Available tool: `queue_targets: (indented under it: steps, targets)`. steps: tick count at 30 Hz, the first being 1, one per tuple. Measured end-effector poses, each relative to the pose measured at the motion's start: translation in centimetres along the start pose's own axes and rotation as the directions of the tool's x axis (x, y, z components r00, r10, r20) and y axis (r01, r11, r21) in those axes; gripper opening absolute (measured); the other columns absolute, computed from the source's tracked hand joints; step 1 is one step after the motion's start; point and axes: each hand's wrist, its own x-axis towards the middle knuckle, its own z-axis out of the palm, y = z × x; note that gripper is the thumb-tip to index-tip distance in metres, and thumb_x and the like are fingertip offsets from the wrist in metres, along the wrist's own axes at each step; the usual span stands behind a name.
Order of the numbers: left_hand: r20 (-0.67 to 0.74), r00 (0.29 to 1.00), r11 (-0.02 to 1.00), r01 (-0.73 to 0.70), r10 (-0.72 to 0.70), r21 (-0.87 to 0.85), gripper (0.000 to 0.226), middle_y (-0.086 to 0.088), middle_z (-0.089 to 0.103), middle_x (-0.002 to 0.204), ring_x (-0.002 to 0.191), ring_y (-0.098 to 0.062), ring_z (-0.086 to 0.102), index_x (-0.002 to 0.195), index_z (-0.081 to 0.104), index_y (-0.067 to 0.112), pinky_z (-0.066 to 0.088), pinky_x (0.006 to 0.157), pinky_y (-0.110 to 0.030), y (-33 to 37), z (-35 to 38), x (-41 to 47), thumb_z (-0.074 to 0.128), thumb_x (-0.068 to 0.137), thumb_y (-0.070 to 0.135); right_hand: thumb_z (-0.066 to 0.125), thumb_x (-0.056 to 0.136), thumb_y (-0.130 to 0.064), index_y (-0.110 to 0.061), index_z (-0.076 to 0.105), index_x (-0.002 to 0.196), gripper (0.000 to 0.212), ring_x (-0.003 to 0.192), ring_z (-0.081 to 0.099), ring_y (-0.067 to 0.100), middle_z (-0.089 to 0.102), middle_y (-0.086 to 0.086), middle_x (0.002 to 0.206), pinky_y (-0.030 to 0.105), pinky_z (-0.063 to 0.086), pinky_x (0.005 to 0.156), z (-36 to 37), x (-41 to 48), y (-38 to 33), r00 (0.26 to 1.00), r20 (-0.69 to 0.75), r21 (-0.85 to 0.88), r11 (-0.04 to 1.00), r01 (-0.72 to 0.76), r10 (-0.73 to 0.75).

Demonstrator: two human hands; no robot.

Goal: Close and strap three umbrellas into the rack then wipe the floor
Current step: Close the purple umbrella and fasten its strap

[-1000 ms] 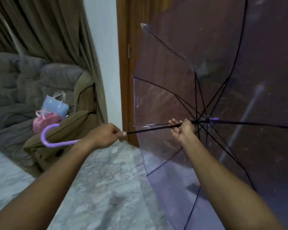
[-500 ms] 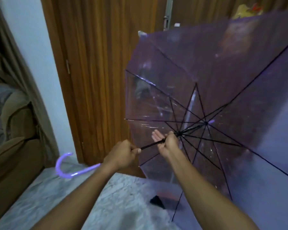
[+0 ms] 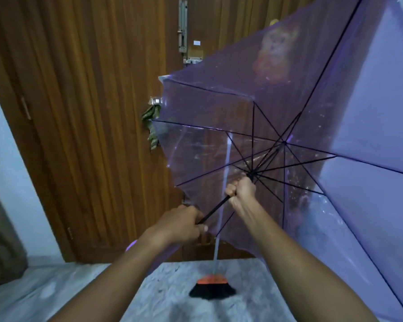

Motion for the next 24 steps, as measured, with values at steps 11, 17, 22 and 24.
queue_targets:
  steps: [11,17,22,24]
  targets:
    - [0.289,0.940,0.784,0.037,0.184,-0.620,0.024,-0.009,0.074,0.076,0.064,-0.013,0.066,0.084,0.076,0.004,0.051,0.063,-0.024,-3.2,-1.3,-2.7,0.063,0.097,0.020,0.030,0.109,-0.012,-0.019,0.033,0.070,0.040,0.029,0.017,0.006,0.016,-0.002,0.062,0.015,0.013,0.034,2.6,-1.4,-7.3,0.980,0.130,-0.113,0.980,0.162,-0.147]
    - [0.378,0.901,0.538,0.215,0.213,-0.815,0.020,-0.017,0.068,0.079,0.064,-0.023,0.072,0.092,0.067,0.002,0.056,0.053,-0.024,-1.5,0.3,-3.0,0.056,0.101,0.016,0.029,0.109,-0.014,-0.021,0.032,0.067,0.042,0.034,0.015,0.006,0.016,-0.002,0.064,0.015,0.014,0.032,3.8,-2.7,-9.3,0.970,0.168,-0.202,0.957,0.210,-0.178]
    - [0.326,0.933,0.489,0.216,0.150,-0.845,0.017,-0.017,0.067,0.074,0.056,-0.024,0.070,0.090,0.068,0.001,0.051,0.045,-0.023,-0.4,0.2,-2.4,0.057,0.100,0.010,0.041,0.108,-0.026,-0.013,0.046,0.071,0.039,0.045,0.051,0.020,0.041,0.003,0.050,0.027,0.047,0.045,3.6,-4.4,-9.0,0.962,0.165,-0.328,0.908,0.262,-0.218]
    - [0.301,0.951,0.430,0.241,0.075,-0.870,0.017,-0.017,0.067,0.072,0.052,-0.024,0.069,0.089,0.069,0.000,0.048,0.041,-0.022,0.3,0.0,-1.9,0.057,0.099,0.008,0.041,0.109,-0.029,-0.011,0.046,0.071,0.042,0.058,0.063,0.030,0.048,0.004,0.043,0.026,0.050,0.042,3.5,-5.9,-7.4,0.958,0.238,-0.318,0.919,0.231,-0.158]
